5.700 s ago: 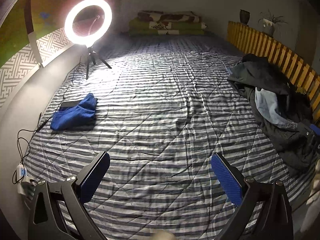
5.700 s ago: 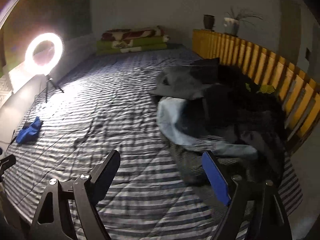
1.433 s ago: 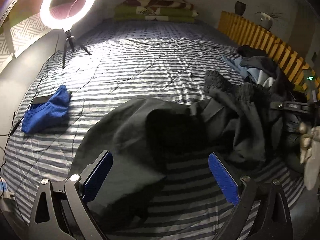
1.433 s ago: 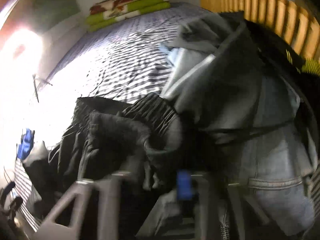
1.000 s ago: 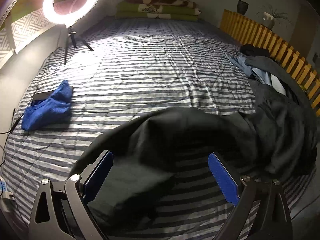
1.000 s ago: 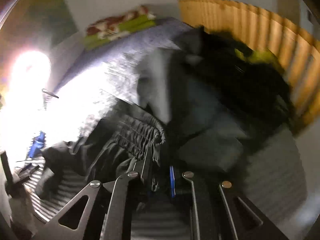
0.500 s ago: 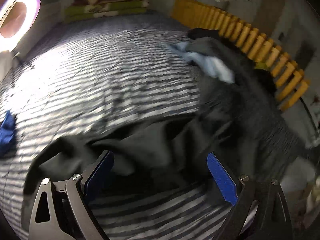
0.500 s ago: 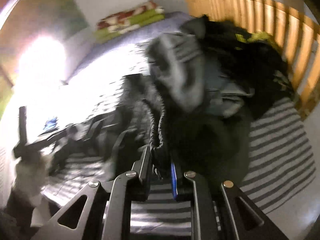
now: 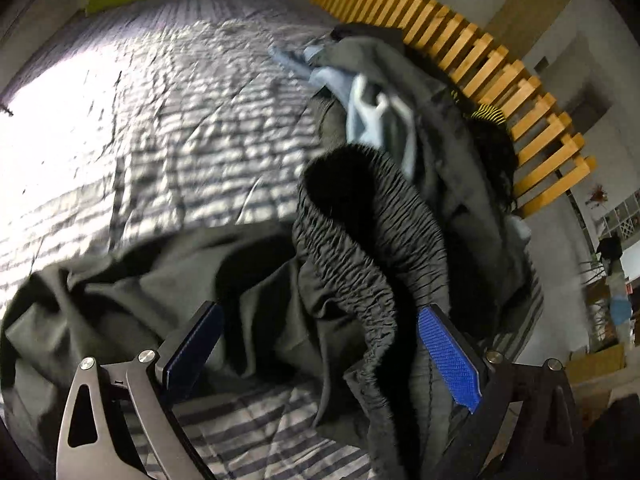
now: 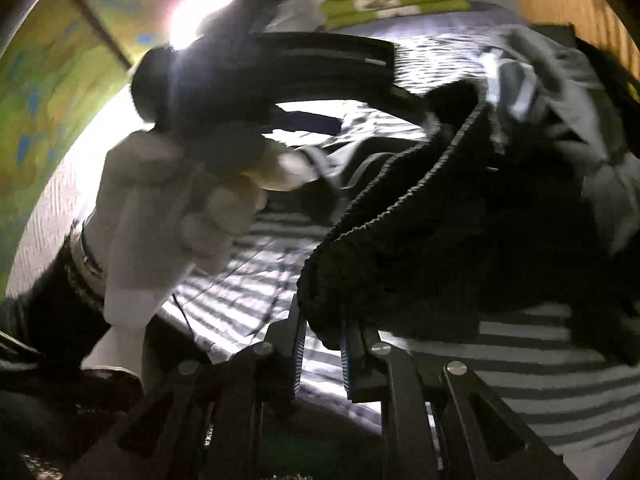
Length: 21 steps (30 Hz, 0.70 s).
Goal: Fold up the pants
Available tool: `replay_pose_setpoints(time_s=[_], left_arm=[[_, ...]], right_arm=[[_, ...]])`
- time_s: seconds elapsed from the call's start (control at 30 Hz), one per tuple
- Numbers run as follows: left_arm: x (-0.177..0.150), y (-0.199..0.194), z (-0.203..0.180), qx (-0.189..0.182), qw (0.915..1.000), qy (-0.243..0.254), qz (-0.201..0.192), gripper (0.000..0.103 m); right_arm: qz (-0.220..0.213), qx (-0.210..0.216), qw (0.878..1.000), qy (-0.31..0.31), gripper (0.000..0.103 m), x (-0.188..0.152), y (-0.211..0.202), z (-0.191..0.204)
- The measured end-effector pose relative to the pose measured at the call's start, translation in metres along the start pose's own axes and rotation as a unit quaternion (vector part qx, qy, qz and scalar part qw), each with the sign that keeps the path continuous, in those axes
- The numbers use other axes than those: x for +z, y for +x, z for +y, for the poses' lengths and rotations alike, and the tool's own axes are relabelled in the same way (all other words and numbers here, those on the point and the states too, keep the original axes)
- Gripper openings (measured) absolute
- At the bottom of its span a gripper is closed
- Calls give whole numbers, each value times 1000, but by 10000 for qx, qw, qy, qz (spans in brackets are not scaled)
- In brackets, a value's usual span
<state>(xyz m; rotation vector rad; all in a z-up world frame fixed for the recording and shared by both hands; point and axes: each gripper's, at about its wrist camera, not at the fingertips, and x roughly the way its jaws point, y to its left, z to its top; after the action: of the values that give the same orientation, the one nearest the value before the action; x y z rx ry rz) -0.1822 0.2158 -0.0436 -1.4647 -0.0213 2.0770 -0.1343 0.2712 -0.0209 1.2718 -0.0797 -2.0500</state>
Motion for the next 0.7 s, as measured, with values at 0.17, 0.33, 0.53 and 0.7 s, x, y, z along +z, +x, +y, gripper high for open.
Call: replay_pose_setpoints(time_s=[0.17,0.33,0.53,0.7], left_arm=[[-20,0,33,186,9995,-247,-3,97],[-25,-3,57,-64,9982,-602,-21,65],[-31,22,66,-332,9966,-683,308,41],[-42,17,72,-492,9964,-652,205,46]], right_arm=[[164,351,9980,-492,14,4,19,33],[340,229,9973,-609,15,4,17,31],[396,-27,9990,-205,22,11,-5,5],[36,-71,9998,165,34,46,-44,-19]])
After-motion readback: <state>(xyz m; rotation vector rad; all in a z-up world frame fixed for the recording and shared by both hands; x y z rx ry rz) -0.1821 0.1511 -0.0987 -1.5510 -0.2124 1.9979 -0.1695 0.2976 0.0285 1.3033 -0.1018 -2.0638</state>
